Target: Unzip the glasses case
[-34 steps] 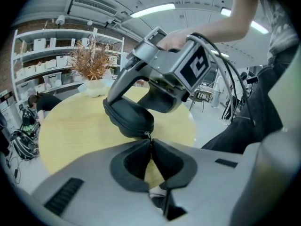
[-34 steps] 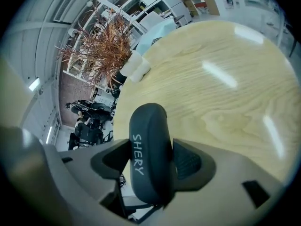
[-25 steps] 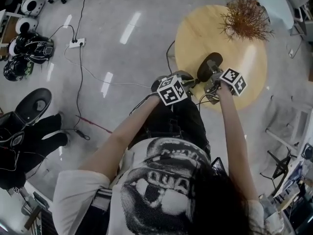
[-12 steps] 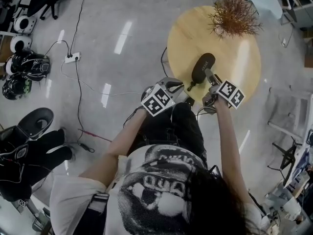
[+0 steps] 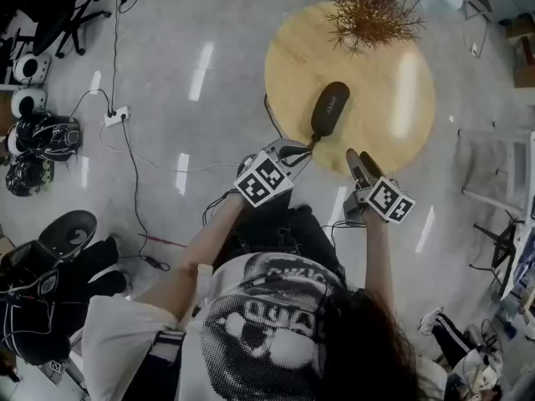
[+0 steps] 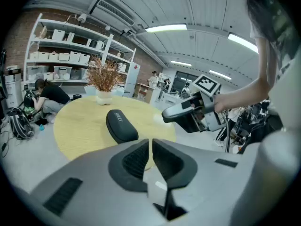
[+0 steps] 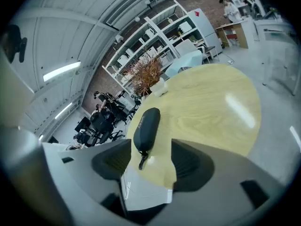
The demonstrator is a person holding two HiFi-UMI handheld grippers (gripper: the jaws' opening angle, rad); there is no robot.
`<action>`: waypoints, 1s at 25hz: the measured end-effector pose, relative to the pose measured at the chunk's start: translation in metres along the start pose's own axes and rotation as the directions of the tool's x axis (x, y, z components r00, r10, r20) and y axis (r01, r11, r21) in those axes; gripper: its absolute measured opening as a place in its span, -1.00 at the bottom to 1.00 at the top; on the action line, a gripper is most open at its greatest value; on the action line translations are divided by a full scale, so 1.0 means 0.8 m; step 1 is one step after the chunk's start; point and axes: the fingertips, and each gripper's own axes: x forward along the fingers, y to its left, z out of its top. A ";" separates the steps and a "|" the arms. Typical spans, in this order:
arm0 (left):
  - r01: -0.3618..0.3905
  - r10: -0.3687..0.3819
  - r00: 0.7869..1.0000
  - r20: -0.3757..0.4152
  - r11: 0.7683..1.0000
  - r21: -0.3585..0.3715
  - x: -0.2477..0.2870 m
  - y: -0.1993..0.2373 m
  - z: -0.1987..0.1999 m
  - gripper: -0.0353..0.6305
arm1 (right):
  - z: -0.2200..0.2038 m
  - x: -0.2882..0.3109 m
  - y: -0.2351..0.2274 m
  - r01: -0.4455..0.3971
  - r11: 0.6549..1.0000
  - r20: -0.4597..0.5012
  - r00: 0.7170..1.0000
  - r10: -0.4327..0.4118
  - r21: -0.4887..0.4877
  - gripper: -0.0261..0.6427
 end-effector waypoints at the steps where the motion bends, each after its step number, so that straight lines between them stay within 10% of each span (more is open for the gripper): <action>1: 0.005 -0.005 1.000 0.003 1.000 0.000 0.002 -0.003 0.003 -0.85 | -0.004 -0.008 0.000 -0.006 1.000 0.010 1.000 0.006 -0.005 -0.13; 25: 0.059 -0.064 0.994 0.085 0.996 0.061 -0.025 -0.240 0.029 -0.84 | -0.116 -0.239 0.028 -0.033 0.964 0.205 0.975 0.090 -0.265 -0.39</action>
